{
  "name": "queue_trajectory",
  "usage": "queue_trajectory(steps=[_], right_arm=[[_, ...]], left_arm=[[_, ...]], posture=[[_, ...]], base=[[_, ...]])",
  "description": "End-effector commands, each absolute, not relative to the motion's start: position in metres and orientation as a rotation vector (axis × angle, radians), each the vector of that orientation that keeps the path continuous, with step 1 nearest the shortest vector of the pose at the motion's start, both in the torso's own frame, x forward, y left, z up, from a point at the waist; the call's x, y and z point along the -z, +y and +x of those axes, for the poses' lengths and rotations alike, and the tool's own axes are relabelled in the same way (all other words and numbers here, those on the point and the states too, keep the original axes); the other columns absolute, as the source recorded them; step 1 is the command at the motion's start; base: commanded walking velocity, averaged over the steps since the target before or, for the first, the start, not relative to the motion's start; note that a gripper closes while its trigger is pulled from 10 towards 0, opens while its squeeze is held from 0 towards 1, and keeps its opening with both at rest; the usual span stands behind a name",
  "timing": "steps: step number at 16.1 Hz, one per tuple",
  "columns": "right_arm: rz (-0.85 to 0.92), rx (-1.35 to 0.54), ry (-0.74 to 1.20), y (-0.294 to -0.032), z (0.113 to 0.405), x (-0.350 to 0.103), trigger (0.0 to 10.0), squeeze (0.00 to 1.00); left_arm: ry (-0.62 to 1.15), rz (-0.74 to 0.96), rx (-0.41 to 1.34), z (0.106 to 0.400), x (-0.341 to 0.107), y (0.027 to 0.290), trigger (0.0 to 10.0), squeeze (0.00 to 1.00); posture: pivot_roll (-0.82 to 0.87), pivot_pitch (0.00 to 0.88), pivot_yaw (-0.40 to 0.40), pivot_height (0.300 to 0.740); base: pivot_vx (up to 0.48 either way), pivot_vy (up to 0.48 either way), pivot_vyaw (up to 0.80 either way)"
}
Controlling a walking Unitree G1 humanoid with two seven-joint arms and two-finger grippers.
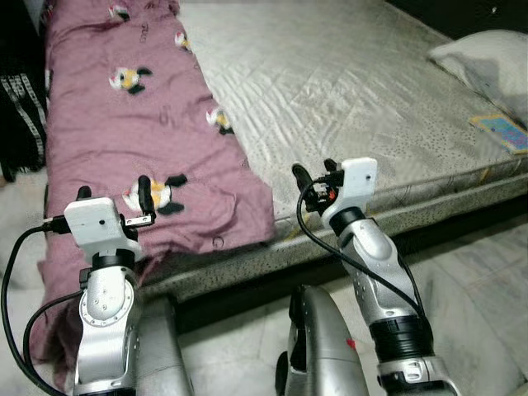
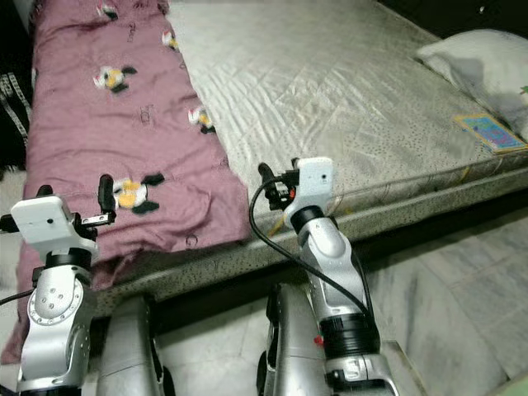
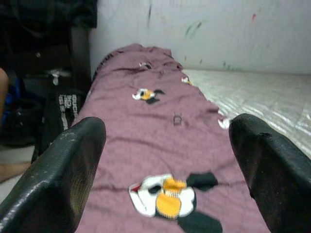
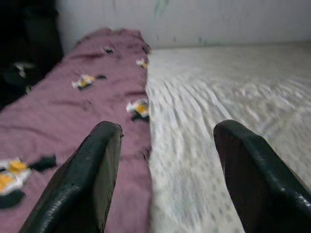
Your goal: Clean up the room
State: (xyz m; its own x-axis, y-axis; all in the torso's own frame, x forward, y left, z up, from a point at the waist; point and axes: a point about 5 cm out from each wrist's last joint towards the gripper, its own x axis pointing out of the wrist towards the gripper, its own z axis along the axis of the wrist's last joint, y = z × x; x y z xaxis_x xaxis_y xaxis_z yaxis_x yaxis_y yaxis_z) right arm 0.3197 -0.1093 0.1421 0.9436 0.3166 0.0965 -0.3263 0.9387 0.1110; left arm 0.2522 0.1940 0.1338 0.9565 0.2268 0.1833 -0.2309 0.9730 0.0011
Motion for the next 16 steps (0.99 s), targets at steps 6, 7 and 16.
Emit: queue_trajectory(steps=[6, 7, 16], right_arm=[[0.142, -0.307, -0.098, -0.116, 0.325, -0.146, 10.0, 0.0], [0.141, -0.307, -0.097, -0.115, 0.325, -0.146, 10.0, 0.0], [0.126, -0.304, -0.097, -0.118, 0.326, -0.145, 10.0, 0.0]], left_arm=[[-0.128, 0.011, -0.199, 0.257, -0.127, 0.19, 10.0, 0.0], [-0.118, 0.015, -0.183, 0.258, -0.126, 0.188, 10.0, 0.0], [-0.063, 0.016, -0.168, 0.261, -0.12, 0.185, 10.0, 0.0]], posture=[[-0.01, 0.0, -0.051, 0.649], [-0.01, 0.0, -0.051, 0.659], [-0.01, 0.0, -0.055, 0.74]], base=[[0.0, 0.0, 0.0], [0.0, 0.0, 0.0], [0.0, 0.0, 0.0]])
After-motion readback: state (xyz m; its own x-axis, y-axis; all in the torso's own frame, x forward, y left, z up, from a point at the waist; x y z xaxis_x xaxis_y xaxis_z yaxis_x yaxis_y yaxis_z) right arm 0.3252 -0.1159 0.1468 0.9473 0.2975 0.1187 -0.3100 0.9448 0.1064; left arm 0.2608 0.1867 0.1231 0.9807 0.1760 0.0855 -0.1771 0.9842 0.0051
